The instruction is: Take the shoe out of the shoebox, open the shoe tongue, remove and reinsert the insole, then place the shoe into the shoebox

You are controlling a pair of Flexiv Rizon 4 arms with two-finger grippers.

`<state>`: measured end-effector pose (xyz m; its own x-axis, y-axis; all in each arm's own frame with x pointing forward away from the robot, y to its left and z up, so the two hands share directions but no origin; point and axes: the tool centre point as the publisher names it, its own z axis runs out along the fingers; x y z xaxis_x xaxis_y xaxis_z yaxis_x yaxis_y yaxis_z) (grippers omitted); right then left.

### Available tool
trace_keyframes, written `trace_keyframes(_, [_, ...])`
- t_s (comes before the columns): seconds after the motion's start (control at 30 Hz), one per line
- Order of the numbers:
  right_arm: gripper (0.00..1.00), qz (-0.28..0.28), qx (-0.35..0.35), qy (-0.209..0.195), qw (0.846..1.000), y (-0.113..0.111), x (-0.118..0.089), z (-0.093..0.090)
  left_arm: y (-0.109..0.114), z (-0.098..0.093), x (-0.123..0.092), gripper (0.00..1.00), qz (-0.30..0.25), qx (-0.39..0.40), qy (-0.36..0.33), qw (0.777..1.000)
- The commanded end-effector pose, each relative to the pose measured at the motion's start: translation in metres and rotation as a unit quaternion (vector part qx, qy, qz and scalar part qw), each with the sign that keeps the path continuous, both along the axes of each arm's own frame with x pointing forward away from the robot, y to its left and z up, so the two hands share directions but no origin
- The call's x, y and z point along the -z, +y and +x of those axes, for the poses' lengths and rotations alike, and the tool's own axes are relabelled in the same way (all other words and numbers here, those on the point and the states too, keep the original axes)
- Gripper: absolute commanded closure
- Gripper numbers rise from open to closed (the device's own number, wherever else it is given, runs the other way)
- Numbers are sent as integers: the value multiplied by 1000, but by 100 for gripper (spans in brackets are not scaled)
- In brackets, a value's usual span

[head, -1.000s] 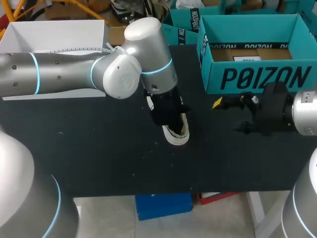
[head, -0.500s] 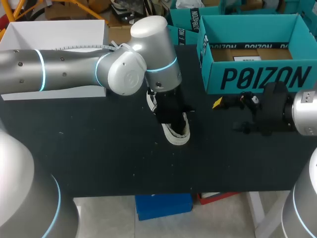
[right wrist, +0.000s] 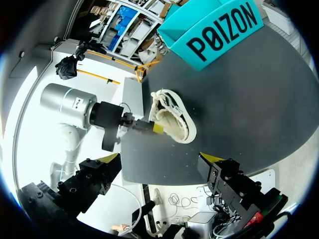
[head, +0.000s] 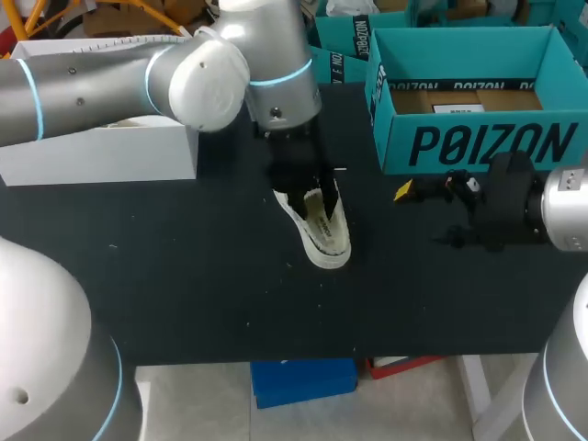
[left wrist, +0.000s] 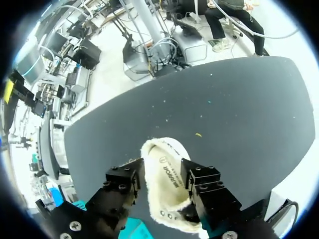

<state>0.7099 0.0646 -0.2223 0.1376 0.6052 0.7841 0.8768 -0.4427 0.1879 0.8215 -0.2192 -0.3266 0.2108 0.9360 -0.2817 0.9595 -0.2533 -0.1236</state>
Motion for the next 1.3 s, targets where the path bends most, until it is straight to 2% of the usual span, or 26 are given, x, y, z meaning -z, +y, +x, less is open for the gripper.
trace_keyframes(0.03, [0,0,0,0,1000,1,0,0,33,0,-42,30,11,-19,-15,1000])
trace_keyframes(0.1, [0,0,0,0,1000,1,0,0,42,3,-44,15,19,-30,-19,999])
trace_keyframes(0.2, [0,0,0,0,1000,1,0,0,52,3,-49,11,17,-49,-23,998])
trace_keyframes(0.27, [0,0,0,0,1000,1,0,0,58,5,-52,0,9,-62,-24,998])
trace_keyframes(0.5, [0,0,0,0,1000,1,0,0,75,5,-63,0,-7,-85,-23,996])
trace_keyframes(1.3, [0,0,0,0,1000,1,0,0,75,5,-63,0,-7,-85,-23,996])
